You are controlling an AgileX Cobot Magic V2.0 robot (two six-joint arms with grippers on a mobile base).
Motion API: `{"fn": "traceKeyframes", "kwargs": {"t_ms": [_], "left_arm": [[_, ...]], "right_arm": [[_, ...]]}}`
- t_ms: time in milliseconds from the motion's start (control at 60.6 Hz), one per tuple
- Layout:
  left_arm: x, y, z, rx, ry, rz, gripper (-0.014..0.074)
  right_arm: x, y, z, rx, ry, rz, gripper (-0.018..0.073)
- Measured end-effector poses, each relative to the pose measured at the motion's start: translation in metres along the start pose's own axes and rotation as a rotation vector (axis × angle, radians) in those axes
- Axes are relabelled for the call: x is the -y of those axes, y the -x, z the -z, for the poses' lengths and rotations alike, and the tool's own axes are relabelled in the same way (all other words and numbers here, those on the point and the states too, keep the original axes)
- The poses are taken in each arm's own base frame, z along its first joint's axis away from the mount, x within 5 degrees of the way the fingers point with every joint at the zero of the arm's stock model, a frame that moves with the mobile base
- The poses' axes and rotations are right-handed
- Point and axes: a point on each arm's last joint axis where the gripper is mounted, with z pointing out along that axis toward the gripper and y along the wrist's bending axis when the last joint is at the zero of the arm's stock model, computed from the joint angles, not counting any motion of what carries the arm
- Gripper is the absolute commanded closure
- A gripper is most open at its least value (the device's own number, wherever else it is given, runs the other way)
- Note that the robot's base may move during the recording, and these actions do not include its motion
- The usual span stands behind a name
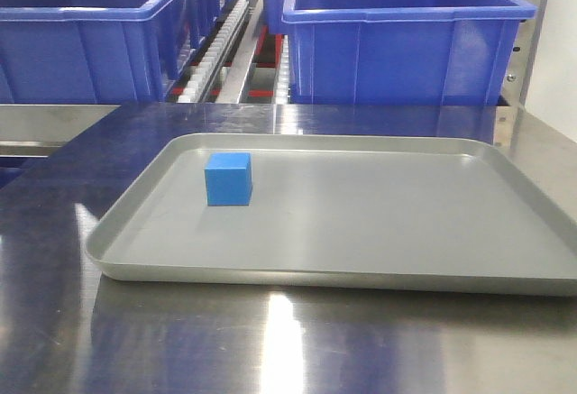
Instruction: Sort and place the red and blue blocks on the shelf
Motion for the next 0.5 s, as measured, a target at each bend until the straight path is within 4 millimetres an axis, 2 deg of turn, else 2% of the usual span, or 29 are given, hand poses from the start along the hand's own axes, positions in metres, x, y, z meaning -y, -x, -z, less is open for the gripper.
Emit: {"fn": "traceKeyframes", "kwargs": {"t_ms": [50,281,495], "left_arm": [[0.002,0.001,-0.001,0.005,-0.024,0.018,0.0132],[0.015,0.010,-0.008,0.020,-0.165,0.080,0.0132],[0.038,0.031,-0.018,0.007,-0.230,0.023,0.0134]], "right_arm": [[0.000,0.000,0.000,0.000,0.000,0.000,0.0502],[0.000,0.000,0.000,0.000,0.000,0.000,0.0502],[0.000,0.000,0.000,0.000,0.000,0.000,0.0502]]}}
